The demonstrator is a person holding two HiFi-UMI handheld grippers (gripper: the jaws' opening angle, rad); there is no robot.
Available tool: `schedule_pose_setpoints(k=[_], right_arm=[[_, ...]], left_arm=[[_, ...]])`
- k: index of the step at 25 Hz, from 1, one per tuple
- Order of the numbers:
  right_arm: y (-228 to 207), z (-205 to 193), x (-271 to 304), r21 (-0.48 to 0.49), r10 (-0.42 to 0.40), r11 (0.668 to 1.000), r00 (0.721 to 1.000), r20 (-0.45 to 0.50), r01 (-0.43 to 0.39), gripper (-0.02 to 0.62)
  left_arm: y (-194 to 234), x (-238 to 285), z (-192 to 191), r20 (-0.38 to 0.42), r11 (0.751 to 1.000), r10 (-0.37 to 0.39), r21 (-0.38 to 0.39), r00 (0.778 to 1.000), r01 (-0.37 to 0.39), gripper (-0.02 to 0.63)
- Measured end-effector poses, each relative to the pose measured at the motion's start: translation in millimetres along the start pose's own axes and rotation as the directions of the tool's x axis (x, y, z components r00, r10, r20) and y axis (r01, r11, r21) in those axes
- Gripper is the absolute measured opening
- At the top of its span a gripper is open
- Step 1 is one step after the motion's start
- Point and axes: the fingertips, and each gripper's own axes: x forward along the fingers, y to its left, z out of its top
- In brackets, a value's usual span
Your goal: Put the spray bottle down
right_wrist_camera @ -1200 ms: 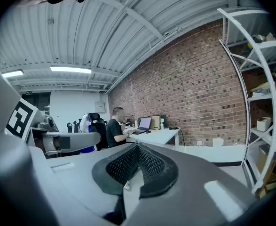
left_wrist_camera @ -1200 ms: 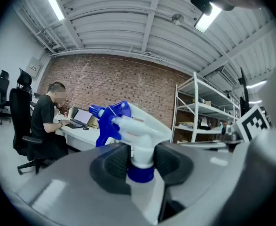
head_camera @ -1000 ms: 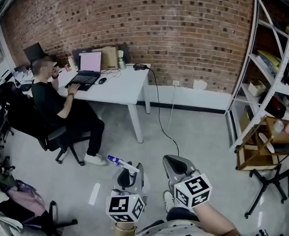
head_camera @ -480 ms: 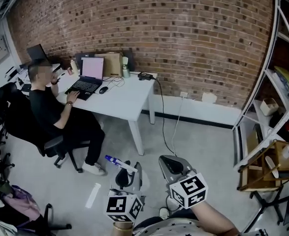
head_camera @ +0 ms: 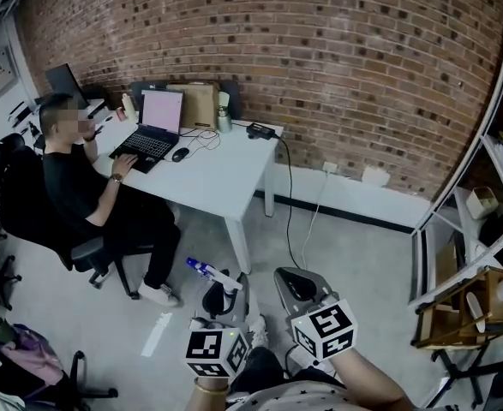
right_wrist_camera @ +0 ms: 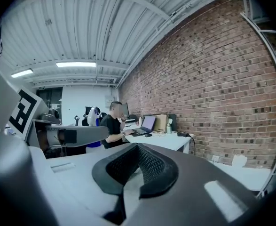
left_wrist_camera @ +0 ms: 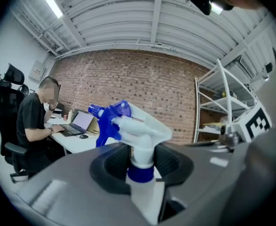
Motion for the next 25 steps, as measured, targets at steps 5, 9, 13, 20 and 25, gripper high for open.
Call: schedule_pose_setpoints(k=[5,9,13,20,25], right_arm=[[-24,8,61,-0.008,0.006,1.000,1.000,-0.008,-0.006,-0.002],[-44,25,115,-0.011,0.006,1.000,1.000,0.001,-0.006,-0.002],[-60,47,172,-0.036,0.023,0.999,1.000,0.004,-0.023,-0.002],[-102,72,265,-0.049,-0.006,0.999,1.000,0.017,0.007,-0.002],[-141,73,314,-0.018,-0.053,0.998,0.999,0.004,0.053,-0.002]], left_arm=[[38,56,3,-0.006,1.000,0.003,-0.006,1.000,-0.003,0.130],[71,103,12,-0.007,1.000,0.009,-0.019,1.000,-0.009,0.130],[103,154,24,-0.008,1.000,0.003,-0.016,1.000,-0.003,0.130],[152,241,41,-0.013,1.000,-0.015,0.001,1.000,0.015,0.130],[179,301,58,0.017,0.998,-0.053,0.033,0.998,0.053,0.130]])
